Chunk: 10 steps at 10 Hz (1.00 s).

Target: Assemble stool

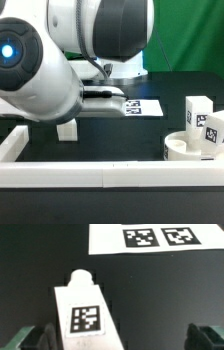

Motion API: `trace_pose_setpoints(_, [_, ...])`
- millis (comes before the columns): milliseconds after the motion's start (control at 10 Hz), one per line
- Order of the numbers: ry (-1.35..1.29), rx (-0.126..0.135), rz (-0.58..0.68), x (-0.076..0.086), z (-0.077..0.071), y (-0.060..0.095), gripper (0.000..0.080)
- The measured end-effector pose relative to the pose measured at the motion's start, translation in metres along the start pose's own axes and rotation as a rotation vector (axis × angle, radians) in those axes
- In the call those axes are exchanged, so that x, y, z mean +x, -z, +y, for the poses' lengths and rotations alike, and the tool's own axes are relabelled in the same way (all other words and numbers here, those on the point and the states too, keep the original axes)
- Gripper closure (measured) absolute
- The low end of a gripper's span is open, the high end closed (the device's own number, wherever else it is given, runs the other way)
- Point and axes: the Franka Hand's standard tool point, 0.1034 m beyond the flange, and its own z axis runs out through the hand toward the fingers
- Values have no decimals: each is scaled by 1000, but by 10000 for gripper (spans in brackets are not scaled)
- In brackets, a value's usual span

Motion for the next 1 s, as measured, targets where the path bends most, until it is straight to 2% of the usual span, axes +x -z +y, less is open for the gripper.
trace_pose_setpoints(200, [1, -1, 0, 1, 1, -1, 150])
trace_pose_setpoints(400, [2, -4, -11, 8, 3, -11, 150])
trace_pose_setpoints(700, [1, -13, 49, 21, 6, -16, 150])
trace_pose_setpoints(1000, [-1, -11, 51, 21, 7, -18, 162])
